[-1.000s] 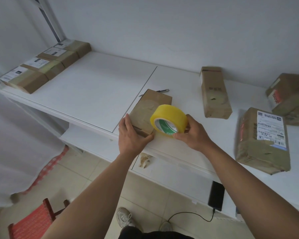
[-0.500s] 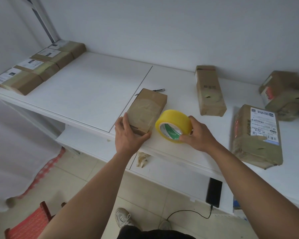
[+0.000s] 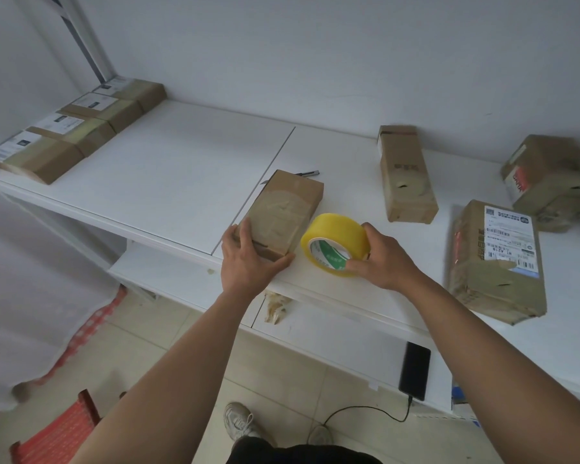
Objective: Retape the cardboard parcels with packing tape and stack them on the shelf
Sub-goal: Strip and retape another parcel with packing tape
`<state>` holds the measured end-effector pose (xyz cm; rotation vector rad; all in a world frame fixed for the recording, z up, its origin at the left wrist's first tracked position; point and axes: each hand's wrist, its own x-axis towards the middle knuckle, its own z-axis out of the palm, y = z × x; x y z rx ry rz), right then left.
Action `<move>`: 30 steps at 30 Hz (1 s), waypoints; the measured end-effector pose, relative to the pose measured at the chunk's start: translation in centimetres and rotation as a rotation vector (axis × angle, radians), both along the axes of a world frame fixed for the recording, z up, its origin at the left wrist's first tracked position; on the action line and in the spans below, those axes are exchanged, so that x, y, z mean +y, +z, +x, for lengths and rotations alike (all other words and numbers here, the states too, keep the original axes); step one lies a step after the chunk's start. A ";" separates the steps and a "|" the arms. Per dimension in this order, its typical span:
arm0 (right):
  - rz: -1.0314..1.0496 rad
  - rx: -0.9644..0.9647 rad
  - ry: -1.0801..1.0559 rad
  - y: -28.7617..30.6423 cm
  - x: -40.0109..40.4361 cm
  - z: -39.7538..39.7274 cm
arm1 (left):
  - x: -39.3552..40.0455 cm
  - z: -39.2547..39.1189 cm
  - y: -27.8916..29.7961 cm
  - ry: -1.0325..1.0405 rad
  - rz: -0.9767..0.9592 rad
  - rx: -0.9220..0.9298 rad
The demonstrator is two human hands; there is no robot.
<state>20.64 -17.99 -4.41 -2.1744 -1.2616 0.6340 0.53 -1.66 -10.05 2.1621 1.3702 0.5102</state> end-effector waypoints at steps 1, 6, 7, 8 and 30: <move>-0.004 0.000 -0.001 -0.1 0.0 0.0 | 0.2 0.0 0.1 -0.008 -0.003 0.025; -0.020 -0.005 -0.002 -0.1 -0.1 0.1 | 0.8 -0.3 0.7 -0.050 0.215 0.249; -0.023 -0.002 -0.005 -0.1 -0.1 0.1 | 0.9 -0.1 0.9 -0.082 0.271 0.300; -0.023 -0.004 -0.004 -0.3 0.0 0.2 | 1.1 0.1 1.2 -0.126 0.299 0.359; -0.032 0.036 0.017 -1.0 -0.2 0.2 | 2.2 1.6 1.9 -0.742 0.505 0.617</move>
